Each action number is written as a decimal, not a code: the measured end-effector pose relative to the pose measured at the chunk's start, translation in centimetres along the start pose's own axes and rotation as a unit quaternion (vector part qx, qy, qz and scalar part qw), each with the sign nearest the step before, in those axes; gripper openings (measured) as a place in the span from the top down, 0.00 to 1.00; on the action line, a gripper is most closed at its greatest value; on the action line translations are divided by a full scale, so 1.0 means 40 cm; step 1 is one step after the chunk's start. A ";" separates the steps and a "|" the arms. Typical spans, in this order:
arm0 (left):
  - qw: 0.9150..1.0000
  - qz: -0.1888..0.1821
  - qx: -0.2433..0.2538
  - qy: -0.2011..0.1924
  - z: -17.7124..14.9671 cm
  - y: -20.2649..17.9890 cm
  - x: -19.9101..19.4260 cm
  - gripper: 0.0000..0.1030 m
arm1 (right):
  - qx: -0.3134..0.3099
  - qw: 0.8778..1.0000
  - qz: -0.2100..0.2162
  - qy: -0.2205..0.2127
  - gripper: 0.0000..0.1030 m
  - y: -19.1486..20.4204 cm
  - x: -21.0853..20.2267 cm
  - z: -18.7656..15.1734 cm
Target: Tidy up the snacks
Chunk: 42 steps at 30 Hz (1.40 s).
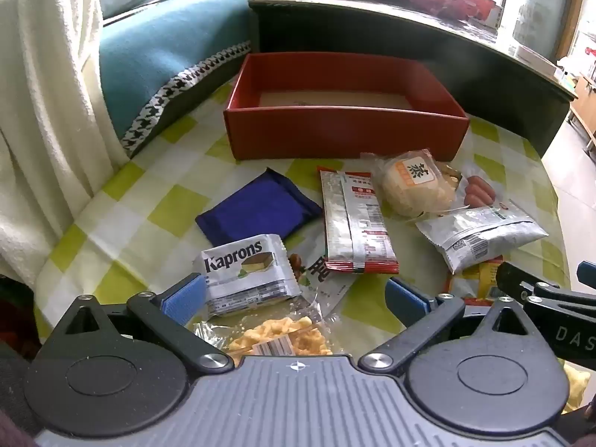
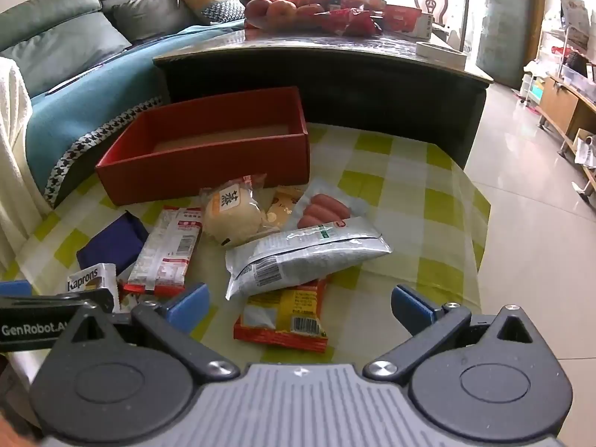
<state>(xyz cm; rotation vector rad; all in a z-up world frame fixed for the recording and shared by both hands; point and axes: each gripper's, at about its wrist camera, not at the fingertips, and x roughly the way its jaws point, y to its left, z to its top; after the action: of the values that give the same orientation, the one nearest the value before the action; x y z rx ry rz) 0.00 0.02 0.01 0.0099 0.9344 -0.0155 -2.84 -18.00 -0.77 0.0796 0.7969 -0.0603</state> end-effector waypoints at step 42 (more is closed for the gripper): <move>1.000 0.007 0.009 0.007 -0.017 -0.008 0.010 0.00 | -0.007 1.000 -0.004 0.012 0.00 0.003 0.012 -0.001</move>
<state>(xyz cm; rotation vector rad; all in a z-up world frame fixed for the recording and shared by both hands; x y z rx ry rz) -0.33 -0.29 -0.72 0.0323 0.9487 -0.0108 -2.53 -17.88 -1.15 0.0631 0.8223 -0.0616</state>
